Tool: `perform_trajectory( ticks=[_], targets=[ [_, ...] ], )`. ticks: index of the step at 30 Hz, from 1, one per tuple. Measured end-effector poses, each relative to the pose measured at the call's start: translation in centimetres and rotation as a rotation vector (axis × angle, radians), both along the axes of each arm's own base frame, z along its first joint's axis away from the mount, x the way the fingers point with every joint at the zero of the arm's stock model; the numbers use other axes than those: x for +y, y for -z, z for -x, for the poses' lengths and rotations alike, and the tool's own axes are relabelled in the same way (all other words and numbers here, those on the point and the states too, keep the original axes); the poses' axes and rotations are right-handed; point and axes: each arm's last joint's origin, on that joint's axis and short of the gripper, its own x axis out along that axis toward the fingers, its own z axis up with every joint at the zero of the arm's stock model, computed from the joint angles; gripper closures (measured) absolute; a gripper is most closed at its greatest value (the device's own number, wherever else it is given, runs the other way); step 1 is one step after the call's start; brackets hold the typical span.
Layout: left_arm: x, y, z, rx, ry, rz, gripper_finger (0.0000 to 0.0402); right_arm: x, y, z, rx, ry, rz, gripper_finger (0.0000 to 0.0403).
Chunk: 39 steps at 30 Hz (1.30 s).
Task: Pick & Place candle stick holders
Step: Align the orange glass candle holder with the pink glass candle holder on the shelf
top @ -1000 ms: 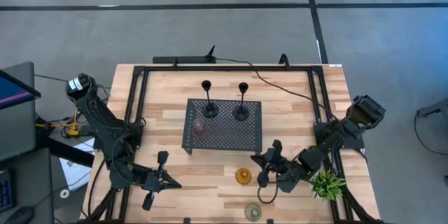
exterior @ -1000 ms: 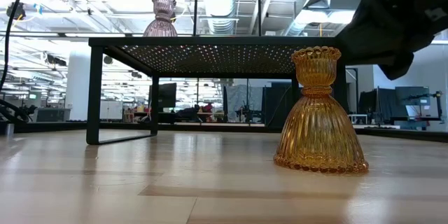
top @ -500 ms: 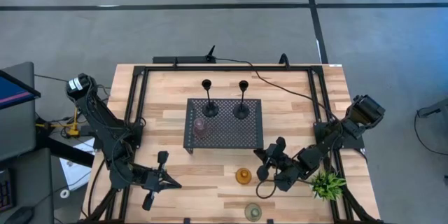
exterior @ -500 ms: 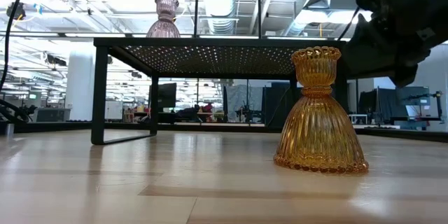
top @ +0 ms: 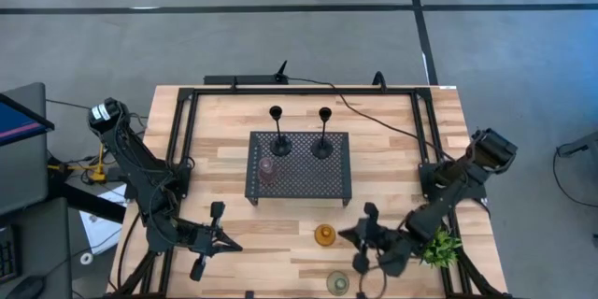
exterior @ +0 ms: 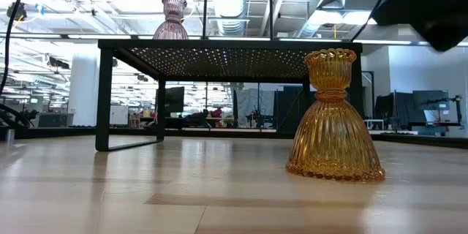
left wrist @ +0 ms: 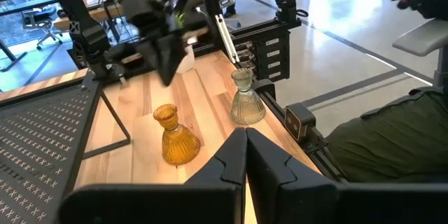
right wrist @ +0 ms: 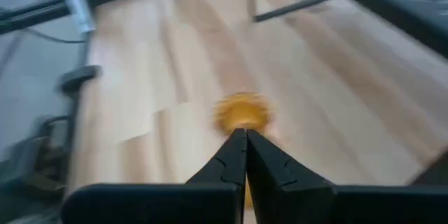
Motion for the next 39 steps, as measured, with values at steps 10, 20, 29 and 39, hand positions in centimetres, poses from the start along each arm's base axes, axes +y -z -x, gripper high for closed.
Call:
perform_trajectory(
  ticks=[10,20,29,39],
  targets=[
    [0.0,0.0,0.0,0.0,0.0,0.0,0.0396,3.7,-1.2,-1.6,-0.002,-0.104,0.087,0.0403],
    [0.0,0.0,0.0,0.0,0.0,0.0,0.0396,3.8,-2.8,-4.1,0.054,-0.141,0.23,0.0403],
    [0.0,0.0,0.0,0.0,0.0,0.0,0.0396,2.8,-2.7,-5.1,0.175,-0.359,0.318,0.0403],
    [0.0,0.0,0.0,0.0,0.0,0.0,0.0396,-1.1,-2.3,-7.4,0.339,-0.329,0.306,0.0403]
  ],
)
